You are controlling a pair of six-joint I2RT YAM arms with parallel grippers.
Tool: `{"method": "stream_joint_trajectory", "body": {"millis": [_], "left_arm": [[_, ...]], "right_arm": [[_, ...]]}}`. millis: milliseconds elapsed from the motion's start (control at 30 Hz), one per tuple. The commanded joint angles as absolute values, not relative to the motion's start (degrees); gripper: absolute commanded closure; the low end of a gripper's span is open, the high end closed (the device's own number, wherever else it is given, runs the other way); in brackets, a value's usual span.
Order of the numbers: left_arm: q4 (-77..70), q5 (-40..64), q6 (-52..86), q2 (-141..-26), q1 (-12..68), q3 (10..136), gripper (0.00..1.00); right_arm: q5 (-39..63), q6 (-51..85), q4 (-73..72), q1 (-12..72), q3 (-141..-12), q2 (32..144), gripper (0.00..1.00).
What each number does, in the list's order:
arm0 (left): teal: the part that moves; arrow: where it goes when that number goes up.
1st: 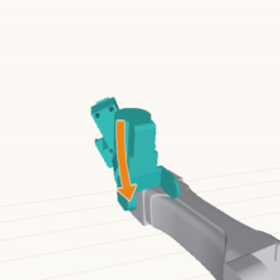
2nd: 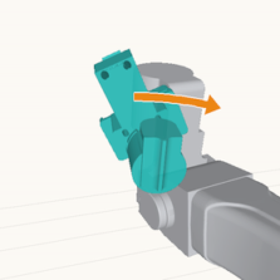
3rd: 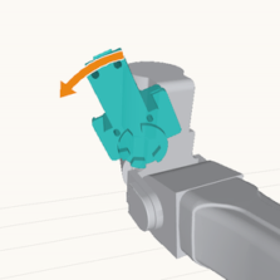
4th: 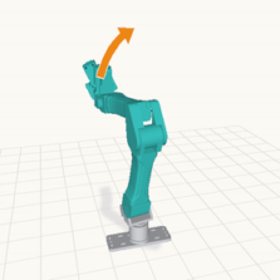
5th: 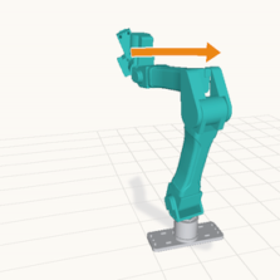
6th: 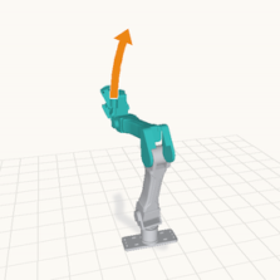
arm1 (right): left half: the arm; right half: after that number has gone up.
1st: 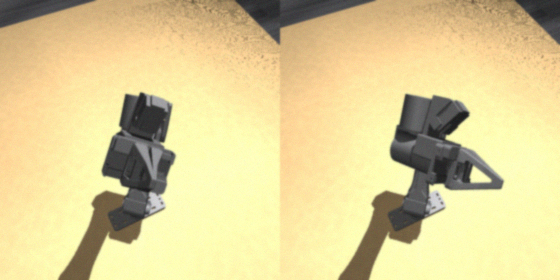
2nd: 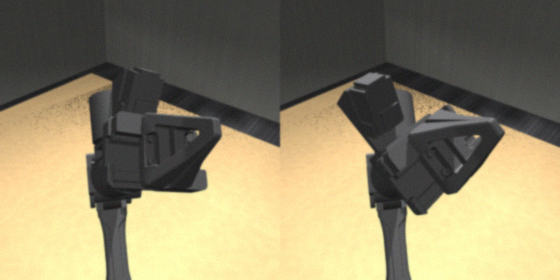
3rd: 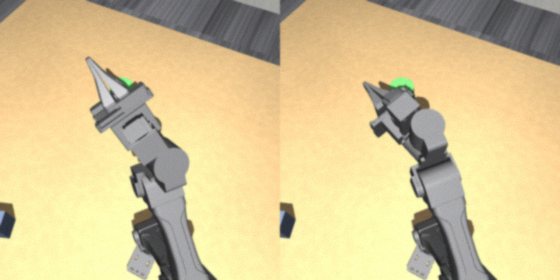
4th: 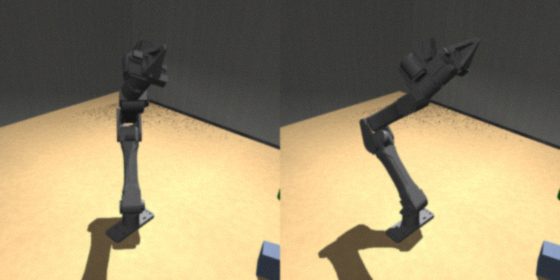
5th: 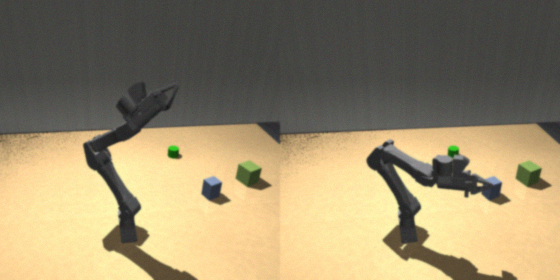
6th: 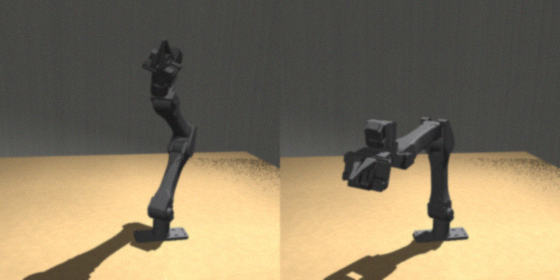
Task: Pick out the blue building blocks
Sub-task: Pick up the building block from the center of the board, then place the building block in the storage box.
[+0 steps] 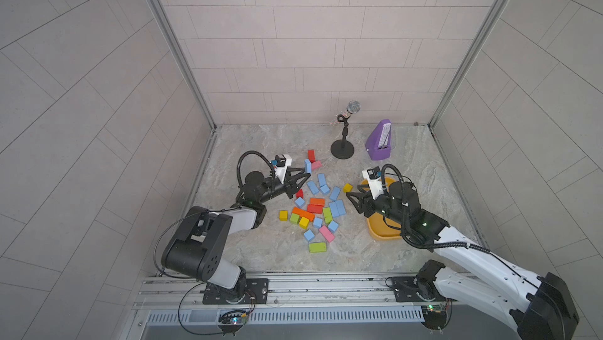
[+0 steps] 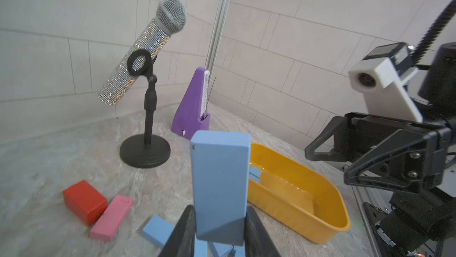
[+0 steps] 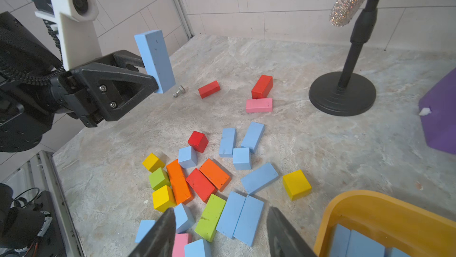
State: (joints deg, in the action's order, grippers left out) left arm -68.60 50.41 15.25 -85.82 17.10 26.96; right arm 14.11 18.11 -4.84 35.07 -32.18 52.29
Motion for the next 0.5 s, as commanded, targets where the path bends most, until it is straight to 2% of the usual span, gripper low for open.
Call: {"method": "stream_joint_trajectory", "body": {"millis": [0,200,467], "left_arm": [[-77.6,55.9,15.2,-83.8,18.2,25.9,0.95],[-77.8,60.5,13.7,-83.0,20.0,25.8,0.95],[-77.9,65.4,12.9,-82.6,22.8,26.4,0.96]], "right_arm": [[18.1,14.5,-9.4,34.9,-33.4,51.3,0.41],[23.7,9.3,-12.6,34.7,-34.1,51.2,0.49],[32.8,5.9,-13.7,33.8,-37.6,52.1,0.48]]}}
